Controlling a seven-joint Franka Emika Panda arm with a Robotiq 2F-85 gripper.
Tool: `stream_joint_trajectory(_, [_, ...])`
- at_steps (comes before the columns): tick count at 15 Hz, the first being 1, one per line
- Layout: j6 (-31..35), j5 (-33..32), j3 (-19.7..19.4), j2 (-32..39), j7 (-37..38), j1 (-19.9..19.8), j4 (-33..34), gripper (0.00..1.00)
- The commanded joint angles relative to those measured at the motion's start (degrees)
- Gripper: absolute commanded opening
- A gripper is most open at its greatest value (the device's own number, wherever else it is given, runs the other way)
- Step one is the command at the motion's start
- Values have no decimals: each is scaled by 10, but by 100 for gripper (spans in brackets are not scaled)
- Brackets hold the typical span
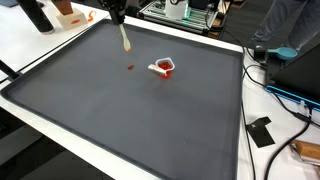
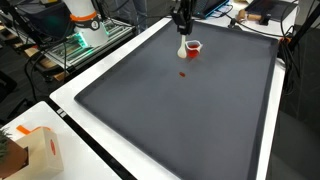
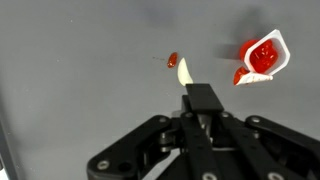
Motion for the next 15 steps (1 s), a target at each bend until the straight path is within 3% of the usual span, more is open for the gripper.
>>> stream_joint_trajectory(1, [5,-8,3,-15,14,3,-15,3])
stream_joint_trajectory(7, [-9,-29,22,-34,80,28,-3,3])
stream_joint_trajectory(15, [-63,-271,58,-14,286,87,28,3])
